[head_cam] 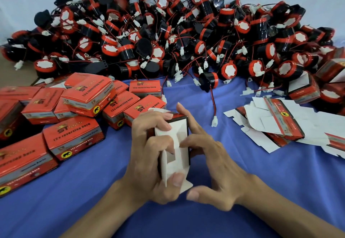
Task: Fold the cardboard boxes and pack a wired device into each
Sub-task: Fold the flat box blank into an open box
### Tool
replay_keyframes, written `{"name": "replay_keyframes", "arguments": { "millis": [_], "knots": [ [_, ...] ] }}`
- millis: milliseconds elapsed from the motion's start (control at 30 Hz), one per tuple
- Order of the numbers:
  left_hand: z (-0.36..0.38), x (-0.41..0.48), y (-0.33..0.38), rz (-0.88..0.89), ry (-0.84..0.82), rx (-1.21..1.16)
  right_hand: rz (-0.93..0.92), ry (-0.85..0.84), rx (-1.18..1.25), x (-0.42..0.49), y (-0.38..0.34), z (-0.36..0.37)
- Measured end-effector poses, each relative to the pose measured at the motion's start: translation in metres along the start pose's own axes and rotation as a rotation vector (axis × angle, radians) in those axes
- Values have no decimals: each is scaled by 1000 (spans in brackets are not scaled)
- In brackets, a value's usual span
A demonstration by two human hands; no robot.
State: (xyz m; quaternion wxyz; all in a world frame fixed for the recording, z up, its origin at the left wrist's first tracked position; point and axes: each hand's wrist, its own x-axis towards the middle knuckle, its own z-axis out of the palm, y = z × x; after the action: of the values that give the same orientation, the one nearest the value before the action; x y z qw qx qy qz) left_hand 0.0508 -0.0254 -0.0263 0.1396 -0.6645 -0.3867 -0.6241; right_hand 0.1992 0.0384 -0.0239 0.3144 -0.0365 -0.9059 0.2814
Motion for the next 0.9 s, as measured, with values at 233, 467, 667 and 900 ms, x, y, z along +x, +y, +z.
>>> {"name": "replay_keyframes", "arguments": {
  "millis": [233,467,667,900],
  "knots": [
    [-3,-2,-4,71,-9,64,26,51,-45,2,4,3],
    [0,-5,0,169,-103,181,10,226,-28,4,3,10],
    [-1,-5,0,158,-134,241,161,203,122,6,3,10],
    [-1,-5,1,122,-224,232,376,57,396,6,8,19]
  ]
}}
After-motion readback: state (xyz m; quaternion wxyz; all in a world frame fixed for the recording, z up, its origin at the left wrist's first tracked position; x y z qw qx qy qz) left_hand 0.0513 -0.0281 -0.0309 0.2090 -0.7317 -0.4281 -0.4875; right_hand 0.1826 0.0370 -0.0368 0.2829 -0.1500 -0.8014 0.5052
